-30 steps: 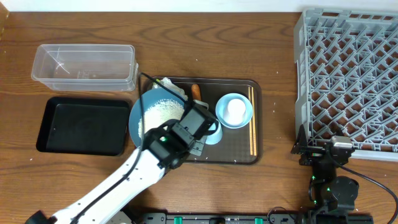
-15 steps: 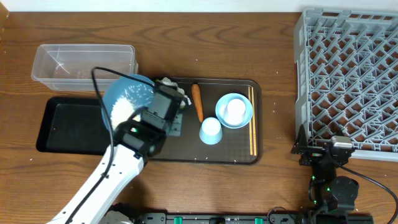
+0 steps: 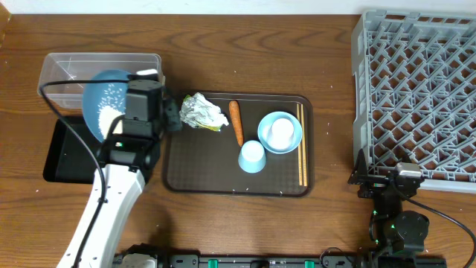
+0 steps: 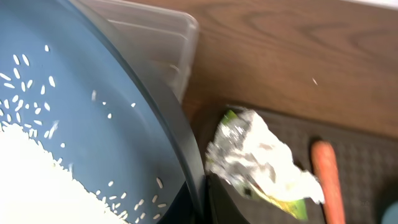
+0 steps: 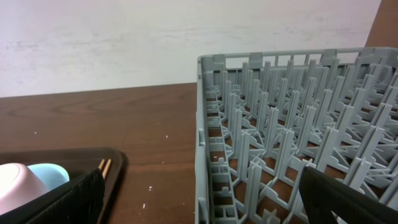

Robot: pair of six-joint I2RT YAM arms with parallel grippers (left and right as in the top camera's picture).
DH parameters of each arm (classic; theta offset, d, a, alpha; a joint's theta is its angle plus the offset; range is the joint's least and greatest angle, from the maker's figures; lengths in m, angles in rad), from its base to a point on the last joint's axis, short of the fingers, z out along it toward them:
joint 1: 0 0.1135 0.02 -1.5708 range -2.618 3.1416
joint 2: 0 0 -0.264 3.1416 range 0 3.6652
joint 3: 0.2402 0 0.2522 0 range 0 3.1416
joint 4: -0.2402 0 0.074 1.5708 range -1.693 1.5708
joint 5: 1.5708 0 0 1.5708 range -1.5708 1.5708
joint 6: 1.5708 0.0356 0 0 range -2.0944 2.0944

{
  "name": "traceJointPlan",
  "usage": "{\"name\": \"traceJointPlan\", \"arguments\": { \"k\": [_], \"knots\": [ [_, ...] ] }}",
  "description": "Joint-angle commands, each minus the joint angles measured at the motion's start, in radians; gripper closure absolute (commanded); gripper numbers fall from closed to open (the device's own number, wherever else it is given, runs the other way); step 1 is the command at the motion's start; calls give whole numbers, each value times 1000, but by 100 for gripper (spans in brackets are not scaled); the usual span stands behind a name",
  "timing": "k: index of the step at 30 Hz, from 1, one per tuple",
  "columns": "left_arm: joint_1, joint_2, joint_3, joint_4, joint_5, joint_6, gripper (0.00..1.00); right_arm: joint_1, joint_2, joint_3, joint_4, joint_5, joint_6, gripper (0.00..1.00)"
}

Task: Sort waste into correct bins and load items into the dishwasher rack
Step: 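Lift the blue bowl with the left gripper over the black tray, then tilt the blue bowl with the left gripper, pouring rice onto black tray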

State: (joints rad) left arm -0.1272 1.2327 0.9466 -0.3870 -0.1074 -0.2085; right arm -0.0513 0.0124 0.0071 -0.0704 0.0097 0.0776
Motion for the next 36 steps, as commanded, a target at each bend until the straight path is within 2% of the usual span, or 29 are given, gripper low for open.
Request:
{"name": "traceJointPlan", "arguments": {
  "k": [1,5,9,15,27,36],
  "knots": [
    [60,24,11,32,22,3,94,0,-4,-2,-5,-7,-12,1],
    [118,65,11,50,24,-50,94,0,-4,-2,-5,-7,-12,1],
    [179,86,11,61,163,-71,94,0,-4,-2,-5,-7,-12,1],
    [269,85,11,60,214,-157,94,0,-4,-2,-5,-7,-12,1],
    [575,86,11,87,780,-156,94,0,-4,-2,-5,-7,-12,1],
    [764,86,11,98,1035,-156,94,0,-4,-2,-5,-7,-12,1]
  ]
}}
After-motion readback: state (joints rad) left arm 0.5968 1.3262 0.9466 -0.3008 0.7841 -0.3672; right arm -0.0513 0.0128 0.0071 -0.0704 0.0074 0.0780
